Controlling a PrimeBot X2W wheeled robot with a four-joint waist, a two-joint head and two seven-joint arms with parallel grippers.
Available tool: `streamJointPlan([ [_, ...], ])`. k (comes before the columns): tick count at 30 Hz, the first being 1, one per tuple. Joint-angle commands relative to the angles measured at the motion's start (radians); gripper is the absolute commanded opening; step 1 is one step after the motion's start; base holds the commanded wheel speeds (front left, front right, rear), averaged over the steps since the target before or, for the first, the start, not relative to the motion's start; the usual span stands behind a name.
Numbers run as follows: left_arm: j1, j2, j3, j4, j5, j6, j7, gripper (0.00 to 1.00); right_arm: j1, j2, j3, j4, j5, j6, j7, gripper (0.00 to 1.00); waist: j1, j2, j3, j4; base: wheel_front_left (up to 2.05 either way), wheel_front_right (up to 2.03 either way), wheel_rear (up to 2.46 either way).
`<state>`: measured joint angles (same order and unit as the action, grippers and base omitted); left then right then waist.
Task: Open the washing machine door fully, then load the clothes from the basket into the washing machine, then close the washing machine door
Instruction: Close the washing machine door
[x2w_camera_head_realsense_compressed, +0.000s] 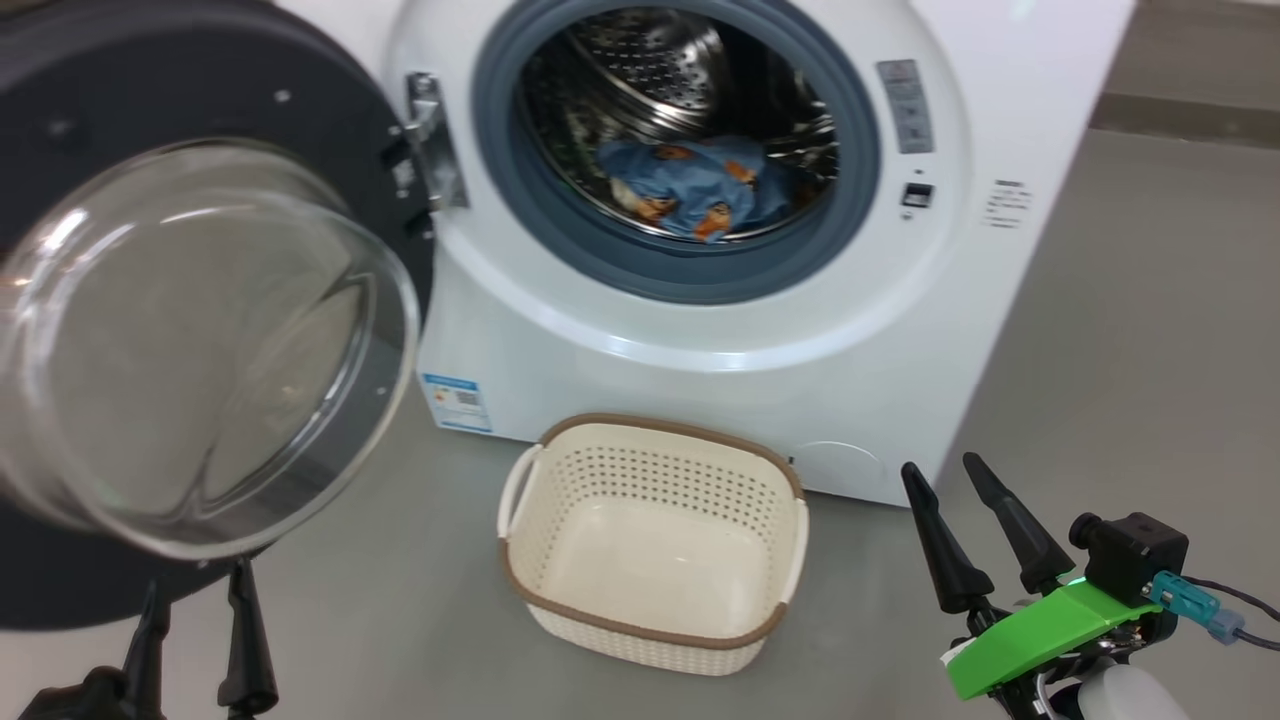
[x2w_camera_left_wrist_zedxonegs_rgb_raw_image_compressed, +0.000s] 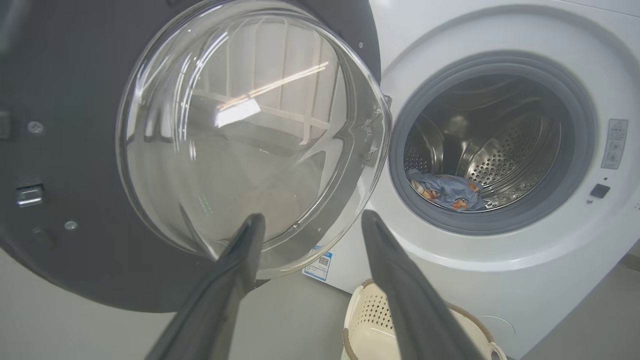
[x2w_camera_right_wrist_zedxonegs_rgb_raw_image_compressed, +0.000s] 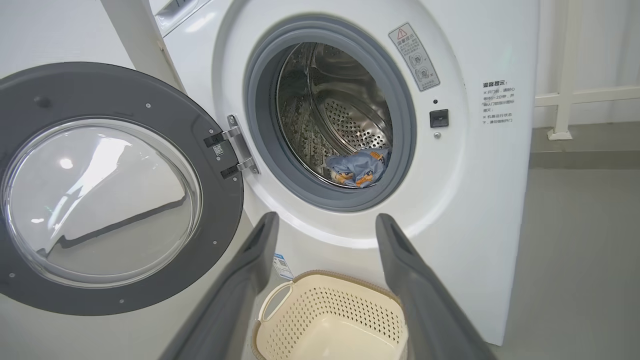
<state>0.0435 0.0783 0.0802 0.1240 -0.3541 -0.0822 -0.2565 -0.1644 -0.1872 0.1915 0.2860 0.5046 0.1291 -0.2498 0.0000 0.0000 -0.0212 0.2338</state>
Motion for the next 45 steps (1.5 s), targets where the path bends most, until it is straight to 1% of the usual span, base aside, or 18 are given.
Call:
streamJointPlan([
  [1,-0.022,0.010,0.039,-0.019,0.007,0.006,-0.005,1.00,-0.013,-0.005,0.026,-0.021,0.010,0.002,-0.012,1.00,0.0000,0.0000,-0.012,0.046,0.00,0.00,0.00],
  [11,-0.022,0.007,0.047,-0.025,0.005,0.010,-0.005,1.00,-0.015,-0.003,0.033,-0.017,0.016,0.002,-0.012,1.00,0.0000,0.0000,-0.018,0.139,0.00,0.00,0.00],
  [21,-0.025,0.005,0.049,-0.028,0.007,0.017,-0.005,1.00,-0.014,0.001,0.034,-0.014,0.019,0.002,-0.012,1.00,0.0000,0.0000,-0.017,0.190,0.00,0.00,0.00],
  [28,-0.023,0.010,0.049,-0.032,0.007,0.018,-0.005,1.00,-0.016,0.002,0.036,-0.012,0.022,0.002,-0.012,1.00,0.0000,0.0000,-0.016,0.206,0.00,0.00,0.00],
  [36,-0.023,0.014,0.049,-0.036,0.000,0.016,-0.005,1.00,-0.017,0.000,0.041,-0.011,0.027,0.002,-0.012,1.00,0.0000,0.0000,-0.016,0.205,0.00,0.00,0.00],
  [43,-0.042,0.048,0.056,-0.056,-0.014,0.008,0.009,1.00,-0.015,0.000,0.046,-0.009,0.028,0.002,-0.012,1.00,0.0000,0.0000,-0.015,0.193,0.00,0.00,0.00],
  [44,-0.046,0.052,0.059,-0.060,-0.019,0.007,0.013,0.98,-0.015,0.000,0.047,-0.009,0.028,0.002,-0.012,1.00,0.0000,0.0000,-0.015,0.191,0.00,0.00,0.00],
  [45,-0.051,0.055,0.062,-0.065,-0.029,0.005,0.016,0.70,-0.014,-0.001,0.047,-0.009,0.028,0.002,-0.012,1.00,0.0000,0.0000,-0.015,0.189,0.00,0.00,0.00],
])
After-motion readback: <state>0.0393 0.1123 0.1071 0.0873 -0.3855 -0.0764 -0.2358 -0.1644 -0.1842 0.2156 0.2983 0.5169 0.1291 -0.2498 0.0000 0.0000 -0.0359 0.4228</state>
